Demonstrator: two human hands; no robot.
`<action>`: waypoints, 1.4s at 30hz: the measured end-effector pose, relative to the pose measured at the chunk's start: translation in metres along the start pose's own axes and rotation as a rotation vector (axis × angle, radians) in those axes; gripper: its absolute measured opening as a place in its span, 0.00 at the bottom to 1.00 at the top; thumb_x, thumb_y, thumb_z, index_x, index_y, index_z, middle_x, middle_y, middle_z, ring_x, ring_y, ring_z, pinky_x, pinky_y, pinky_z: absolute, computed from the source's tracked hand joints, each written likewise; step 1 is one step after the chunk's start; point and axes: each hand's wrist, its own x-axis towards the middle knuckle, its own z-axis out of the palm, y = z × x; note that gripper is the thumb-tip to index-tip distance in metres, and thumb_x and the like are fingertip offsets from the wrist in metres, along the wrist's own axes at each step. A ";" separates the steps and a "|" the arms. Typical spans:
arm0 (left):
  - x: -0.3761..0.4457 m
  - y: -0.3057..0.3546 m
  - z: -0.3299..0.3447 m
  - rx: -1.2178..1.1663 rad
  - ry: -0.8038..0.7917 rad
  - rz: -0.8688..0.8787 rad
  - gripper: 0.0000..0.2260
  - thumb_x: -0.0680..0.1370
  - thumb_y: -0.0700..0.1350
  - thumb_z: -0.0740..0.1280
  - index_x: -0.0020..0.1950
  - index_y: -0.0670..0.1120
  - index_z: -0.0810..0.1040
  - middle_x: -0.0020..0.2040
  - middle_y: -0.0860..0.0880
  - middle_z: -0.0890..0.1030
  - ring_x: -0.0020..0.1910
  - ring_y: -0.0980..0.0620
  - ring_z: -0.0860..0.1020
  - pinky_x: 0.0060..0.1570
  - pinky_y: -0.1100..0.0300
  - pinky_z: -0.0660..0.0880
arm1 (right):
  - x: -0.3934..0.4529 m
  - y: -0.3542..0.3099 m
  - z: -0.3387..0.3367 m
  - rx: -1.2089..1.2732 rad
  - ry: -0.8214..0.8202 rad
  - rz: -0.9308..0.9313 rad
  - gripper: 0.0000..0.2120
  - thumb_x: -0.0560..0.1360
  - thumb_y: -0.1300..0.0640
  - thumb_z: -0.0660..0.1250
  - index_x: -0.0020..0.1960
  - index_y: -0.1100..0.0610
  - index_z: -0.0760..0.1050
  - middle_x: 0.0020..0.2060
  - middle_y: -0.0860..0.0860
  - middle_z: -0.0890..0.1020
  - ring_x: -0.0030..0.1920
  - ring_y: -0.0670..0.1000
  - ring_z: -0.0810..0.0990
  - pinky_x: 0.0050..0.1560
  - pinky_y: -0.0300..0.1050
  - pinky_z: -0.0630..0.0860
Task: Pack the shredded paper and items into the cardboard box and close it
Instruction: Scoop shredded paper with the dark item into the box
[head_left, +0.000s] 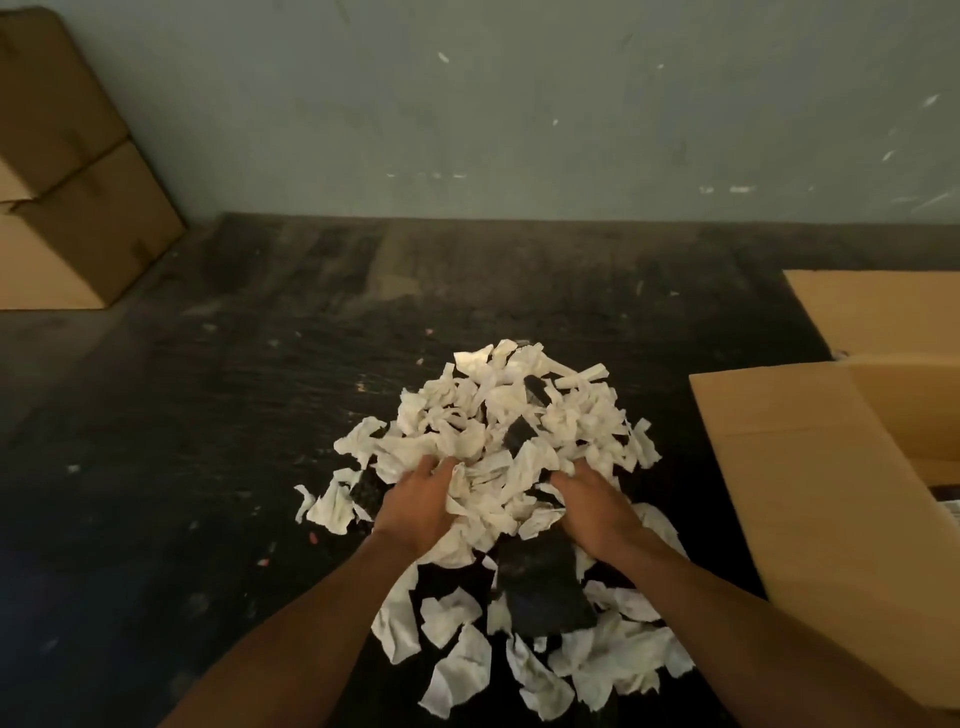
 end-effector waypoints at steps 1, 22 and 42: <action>-0.001 0.000 -0.007 0.000 0.002 -0.001 0.34 0.74 0.51 0.73 0.75 0.52 0.61 0.70 0.47 0.68 0.66 0.43 0.73 0.62 0.46 0.74 | -0.001 -0.003 -0.007 0.023 0.006 0.003 0.19 0.75 0.56 0.68 0.65 0.50 0.70 0.67 0.56 0.69 0.63 0.58 0.73 0.62 0.53 0.73; -0.090 0.016 -0.169 -0.086 0.363 0.016 0.19 0.77 0.54 0.65 0.66 0.50 0.69 0.57 0.44 0.78 0.57 0.41 0.77 0.54 0.47 0.75 | -0.110 -0.041 -0.162 0.215 0.510 0.034 0.18 0.71 0.53 0.70 0.61 0.47 0.74 0.55 0.56 0.80 0.55 0.59 0.78 0.55 0.52 0.77; -0.075 0.227 -0.175 -0.154 0.467 0.234 0.15 0.75 0.52 0.65 0.60 0.49 0.71 0.54 0.45 0.80 0.55 0.40 0.77 0.49 0.48 0.75 | -0.236 0.126 -0.256 0.172 0.657 0.108 0.16 0.76 0.55 0.67 0.63 0.56 0.75 0.56 0.57 0.82 0.55 0.59 0.79 0.51 0.46 0.71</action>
